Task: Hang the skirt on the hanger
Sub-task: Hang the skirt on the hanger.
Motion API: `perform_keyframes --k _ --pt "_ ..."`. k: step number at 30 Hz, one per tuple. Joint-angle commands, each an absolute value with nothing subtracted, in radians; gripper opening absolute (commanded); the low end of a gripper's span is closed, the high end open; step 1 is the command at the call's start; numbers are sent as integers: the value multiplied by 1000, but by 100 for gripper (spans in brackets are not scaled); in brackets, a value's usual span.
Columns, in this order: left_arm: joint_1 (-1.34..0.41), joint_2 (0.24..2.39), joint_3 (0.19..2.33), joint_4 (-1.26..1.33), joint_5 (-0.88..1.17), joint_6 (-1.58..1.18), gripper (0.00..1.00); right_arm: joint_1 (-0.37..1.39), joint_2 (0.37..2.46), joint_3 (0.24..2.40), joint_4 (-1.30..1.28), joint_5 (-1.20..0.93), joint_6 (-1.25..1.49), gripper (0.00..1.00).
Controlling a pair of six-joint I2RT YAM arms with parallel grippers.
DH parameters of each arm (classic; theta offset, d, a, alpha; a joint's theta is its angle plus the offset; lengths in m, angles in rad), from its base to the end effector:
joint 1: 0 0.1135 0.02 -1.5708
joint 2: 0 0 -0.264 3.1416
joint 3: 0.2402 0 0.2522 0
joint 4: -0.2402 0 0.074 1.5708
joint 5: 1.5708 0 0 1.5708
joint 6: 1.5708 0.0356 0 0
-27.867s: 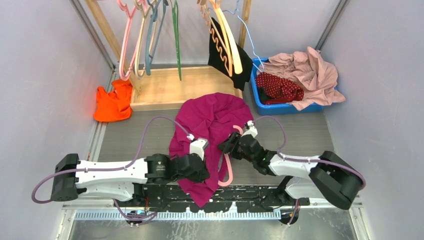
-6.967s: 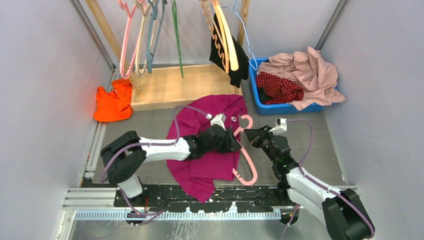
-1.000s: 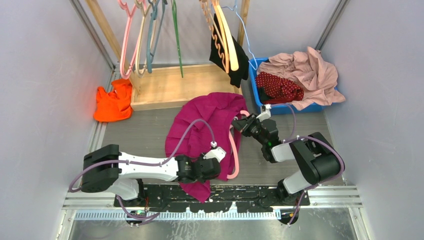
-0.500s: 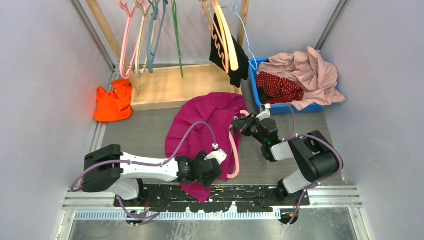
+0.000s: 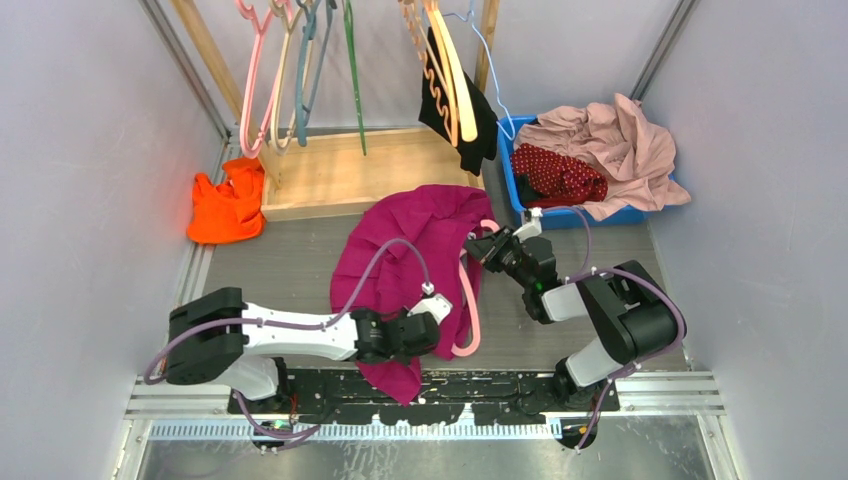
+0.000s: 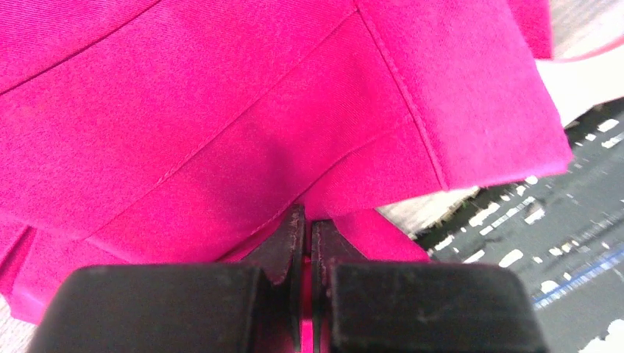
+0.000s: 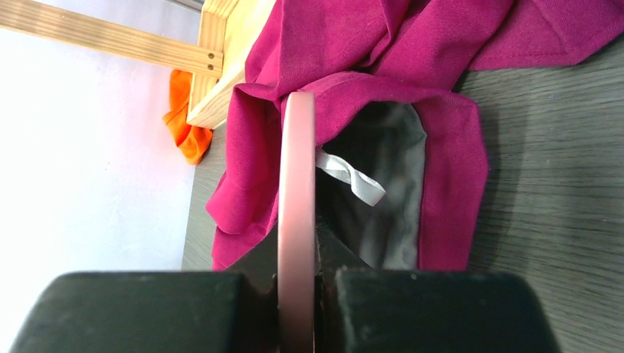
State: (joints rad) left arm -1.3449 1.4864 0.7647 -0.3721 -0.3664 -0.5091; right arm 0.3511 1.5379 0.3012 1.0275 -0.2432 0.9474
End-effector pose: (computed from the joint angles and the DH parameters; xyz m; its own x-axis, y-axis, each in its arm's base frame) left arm 0.0730 -0.2608 0.1645 -0.5993 0.5760 -0.5560 0.6654 0.7445 0.0541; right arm 0.2360 0.0956 0.1431 -0.5644 0.6325 -0.5305 -0.1657 0.5427 0.8234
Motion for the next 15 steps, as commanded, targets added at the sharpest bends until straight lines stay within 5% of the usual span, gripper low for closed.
perform_keyframes --k 1,15 --pt "-1340 1364 798 -399 -231 -556 0 335 1554 344 1202 -118 976 1" --pt "-1428 1303 927 -423 -15 -624 0 357 1584 449 1289 11 1069 1"
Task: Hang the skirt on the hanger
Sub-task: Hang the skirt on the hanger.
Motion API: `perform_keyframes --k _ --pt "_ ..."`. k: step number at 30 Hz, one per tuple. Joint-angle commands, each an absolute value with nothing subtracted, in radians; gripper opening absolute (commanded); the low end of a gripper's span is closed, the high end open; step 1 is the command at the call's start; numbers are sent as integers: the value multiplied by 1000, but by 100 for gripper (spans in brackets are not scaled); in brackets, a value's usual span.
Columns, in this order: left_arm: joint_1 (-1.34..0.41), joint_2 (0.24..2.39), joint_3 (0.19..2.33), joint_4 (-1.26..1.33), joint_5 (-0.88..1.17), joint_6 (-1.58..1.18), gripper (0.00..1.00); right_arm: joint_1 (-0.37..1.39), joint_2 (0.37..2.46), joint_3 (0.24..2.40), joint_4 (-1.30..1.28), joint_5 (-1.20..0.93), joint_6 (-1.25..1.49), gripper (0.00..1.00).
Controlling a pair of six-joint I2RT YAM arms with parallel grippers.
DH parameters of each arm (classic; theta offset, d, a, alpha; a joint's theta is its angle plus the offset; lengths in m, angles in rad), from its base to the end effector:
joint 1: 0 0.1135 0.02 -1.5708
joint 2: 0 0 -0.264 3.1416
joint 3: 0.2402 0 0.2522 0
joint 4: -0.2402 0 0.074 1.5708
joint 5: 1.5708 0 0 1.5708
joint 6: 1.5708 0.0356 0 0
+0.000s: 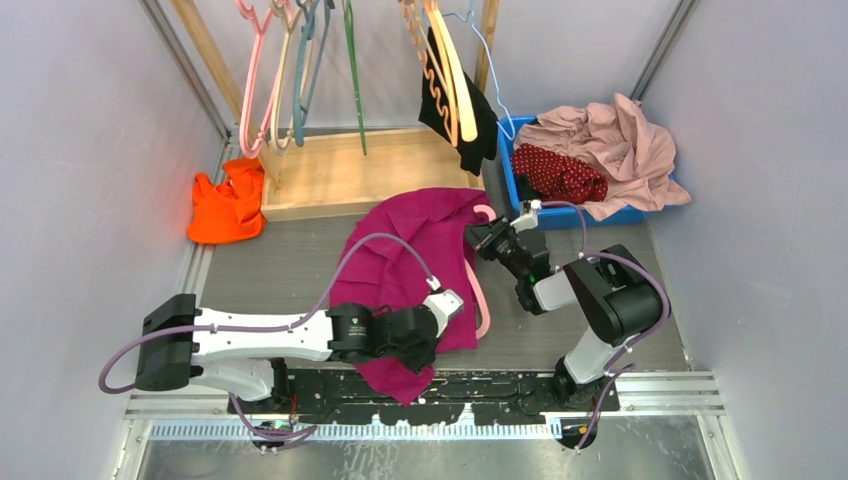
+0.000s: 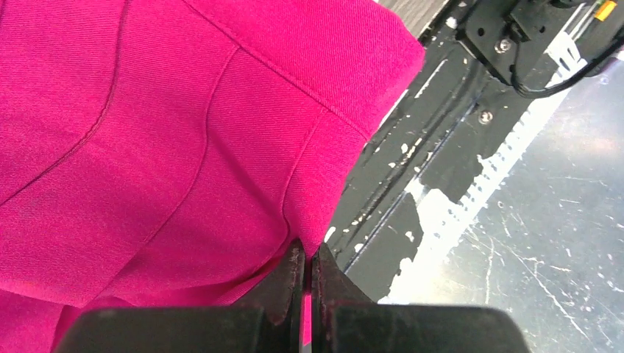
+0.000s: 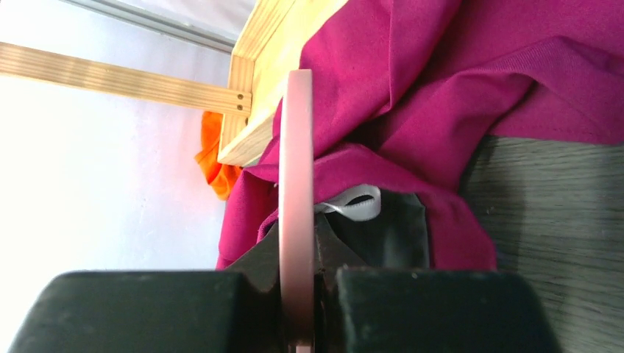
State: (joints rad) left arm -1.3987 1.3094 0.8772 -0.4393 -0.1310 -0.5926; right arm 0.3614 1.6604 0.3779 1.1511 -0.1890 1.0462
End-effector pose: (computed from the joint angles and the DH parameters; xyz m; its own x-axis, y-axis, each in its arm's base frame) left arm 0.0508 -0.2649 0.2368 -0.6462 0.4843 -0.5898 0.7251 0.6307 -0.2766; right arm 0.2584 0.1048 0.1444 -0.5128 0.7150 -0.4752 -0.1551 0.4673 0.8704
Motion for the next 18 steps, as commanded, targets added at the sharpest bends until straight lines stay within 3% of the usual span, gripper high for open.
perform_keyframes --k 1,10,18 --pt "-1428 1306 928 -414 -3 -625 0 361 1560 451 1260 28 1060 1" --pt "-1428 1321 1008 -340 94 -617 0 490 1383 448 1040 274 928 1" --pt "-1429 1353 1114 -306 175 -605 0 568 1351 428 1023 444 879 1"
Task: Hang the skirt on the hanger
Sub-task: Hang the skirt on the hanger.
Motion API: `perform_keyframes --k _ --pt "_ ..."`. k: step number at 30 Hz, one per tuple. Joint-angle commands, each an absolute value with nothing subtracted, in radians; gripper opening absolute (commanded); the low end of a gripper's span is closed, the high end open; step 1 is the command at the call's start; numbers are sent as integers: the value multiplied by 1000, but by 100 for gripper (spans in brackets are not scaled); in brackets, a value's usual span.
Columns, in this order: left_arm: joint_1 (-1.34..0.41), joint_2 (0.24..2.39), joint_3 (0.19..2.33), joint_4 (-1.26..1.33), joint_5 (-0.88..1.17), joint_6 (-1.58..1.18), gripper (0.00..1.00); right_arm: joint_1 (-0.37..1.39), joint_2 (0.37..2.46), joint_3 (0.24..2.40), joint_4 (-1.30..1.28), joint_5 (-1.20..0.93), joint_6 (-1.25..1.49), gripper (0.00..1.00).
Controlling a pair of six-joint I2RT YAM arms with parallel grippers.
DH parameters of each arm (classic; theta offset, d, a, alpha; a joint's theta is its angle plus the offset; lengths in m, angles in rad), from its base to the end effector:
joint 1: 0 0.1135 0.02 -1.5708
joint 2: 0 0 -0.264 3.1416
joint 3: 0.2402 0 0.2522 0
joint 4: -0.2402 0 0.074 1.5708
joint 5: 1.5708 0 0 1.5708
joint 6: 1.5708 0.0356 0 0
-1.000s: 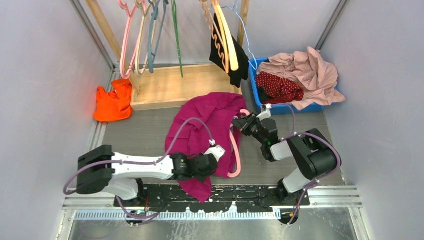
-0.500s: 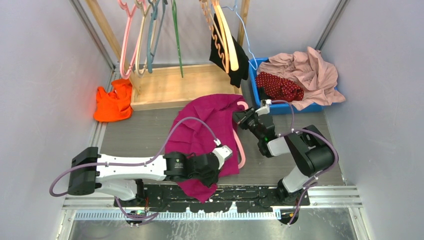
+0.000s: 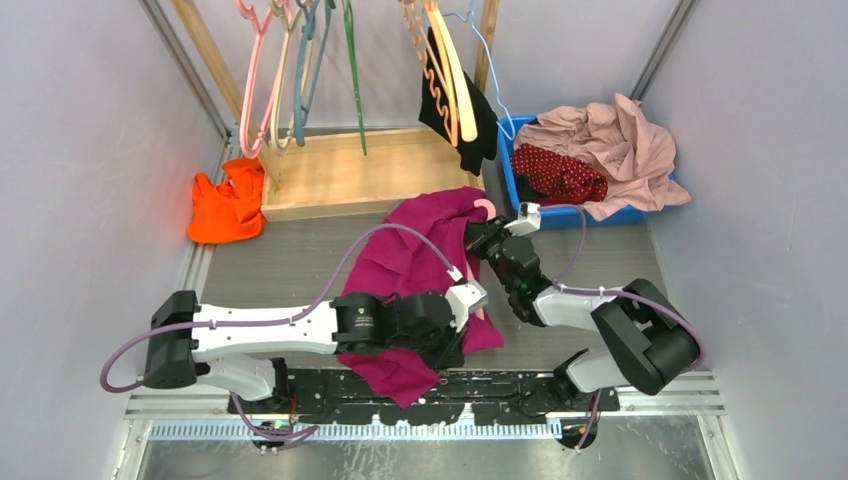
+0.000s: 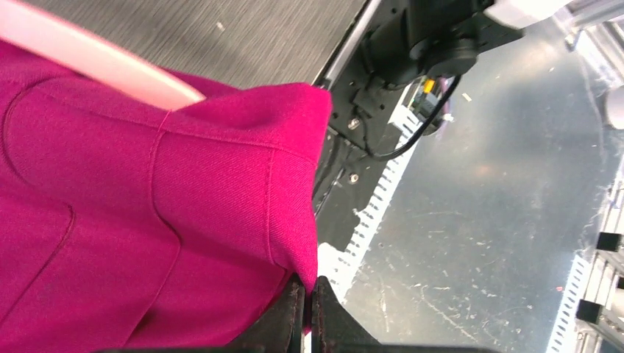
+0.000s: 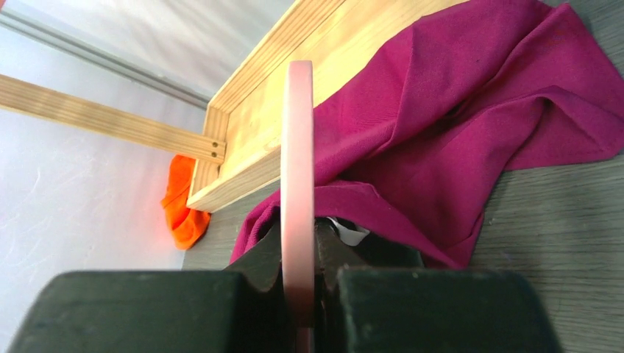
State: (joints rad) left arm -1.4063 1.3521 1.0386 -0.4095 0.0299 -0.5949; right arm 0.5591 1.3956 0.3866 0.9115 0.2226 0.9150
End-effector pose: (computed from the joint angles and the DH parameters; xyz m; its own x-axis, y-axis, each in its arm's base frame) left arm 0.0475 -0.2926 0.2802 -0.6444 0.4612 -0.6099 0.7590 0.4830 -0.4366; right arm 0.2275 0.1331 0.1875 -0.3127 0.7162 -0.6239 -0.1365 0.6162 0.7757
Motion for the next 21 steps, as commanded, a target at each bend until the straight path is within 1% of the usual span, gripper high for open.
perform_keyframes --k 1,5,9,17,21 --pt "-1428 1353 1122 -304 183 -604 0 568 1352 423 1035 445 878 1" --pt "-1429 1339 1125 -294 195 -615 0 568 1347 421 1041 445 872 1" --pt "-1420 1312 1116 -278 155 -615 0 569 1337 410 1040 451 888 1" --pt "-1401 1286 1218 -268 176 -630 0 572 1329 395 1028 478 881 1" --pt "-1401 1278 1211 -251 190 -645 0 574 1326 408 1015 486 876 1"
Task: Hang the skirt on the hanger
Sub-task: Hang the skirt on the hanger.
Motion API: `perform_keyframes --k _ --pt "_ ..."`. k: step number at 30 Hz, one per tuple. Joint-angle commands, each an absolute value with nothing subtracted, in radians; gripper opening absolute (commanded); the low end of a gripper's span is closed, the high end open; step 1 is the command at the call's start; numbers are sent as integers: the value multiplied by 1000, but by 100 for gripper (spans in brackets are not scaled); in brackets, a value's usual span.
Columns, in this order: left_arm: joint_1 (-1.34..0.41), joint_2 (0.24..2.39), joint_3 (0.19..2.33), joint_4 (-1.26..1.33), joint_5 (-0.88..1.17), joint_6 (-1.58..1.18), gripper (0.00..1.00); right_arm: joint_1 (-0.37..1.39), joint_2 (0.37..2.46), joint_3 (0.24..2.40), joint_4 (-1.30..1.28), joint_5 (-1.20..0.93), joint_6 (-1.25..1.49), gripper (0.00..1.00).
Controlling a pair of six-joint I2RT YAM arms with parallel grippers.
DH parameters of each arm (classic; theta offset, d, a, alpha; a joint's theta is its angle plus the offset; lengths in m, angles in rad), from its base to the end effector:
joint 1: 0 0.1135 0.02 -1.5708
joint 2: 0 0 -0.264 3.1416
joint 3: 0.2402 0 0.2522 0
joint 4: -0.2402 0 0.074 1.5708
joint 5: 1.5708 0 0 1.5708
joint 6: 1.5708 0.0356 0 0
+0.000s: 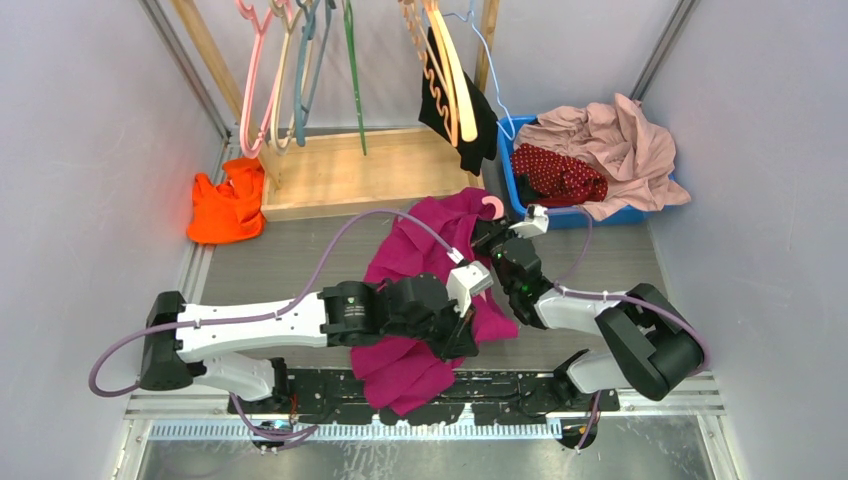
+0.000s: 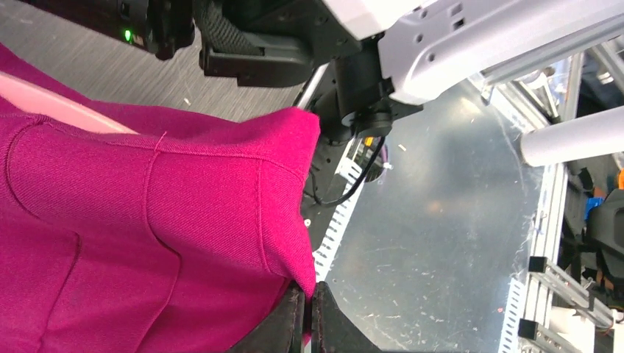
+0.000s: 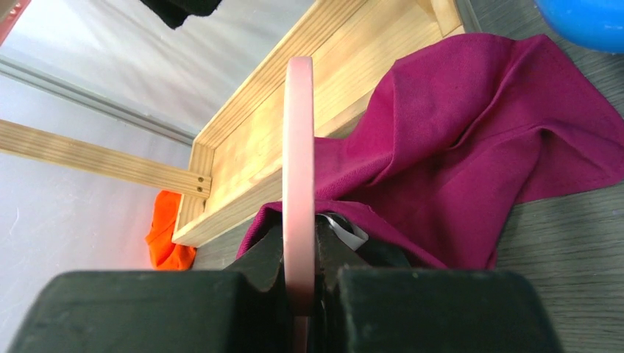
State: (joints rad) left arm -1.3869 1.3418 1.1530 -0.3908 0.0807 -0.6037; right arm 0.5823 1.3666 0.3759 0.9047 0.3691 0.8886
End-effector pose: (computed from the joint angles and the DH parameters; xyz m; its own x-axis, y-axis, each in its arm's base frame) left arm 0.0527 -0.2989 0.3236 -0.6457 0.3775 -0.6637 0.7600 0.4011 -0.5113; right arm 0.2223 0.1310 0.1908 -0.2103 0.7283 -0.6522 -0.0784 0.6524 0.7538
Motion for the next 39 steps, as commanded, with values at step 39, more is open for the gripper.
perform_keyframes --k 39 --pt "-1196 1526 1259 -345 -66 -781 0 668 1064 363 801 476 812 1"
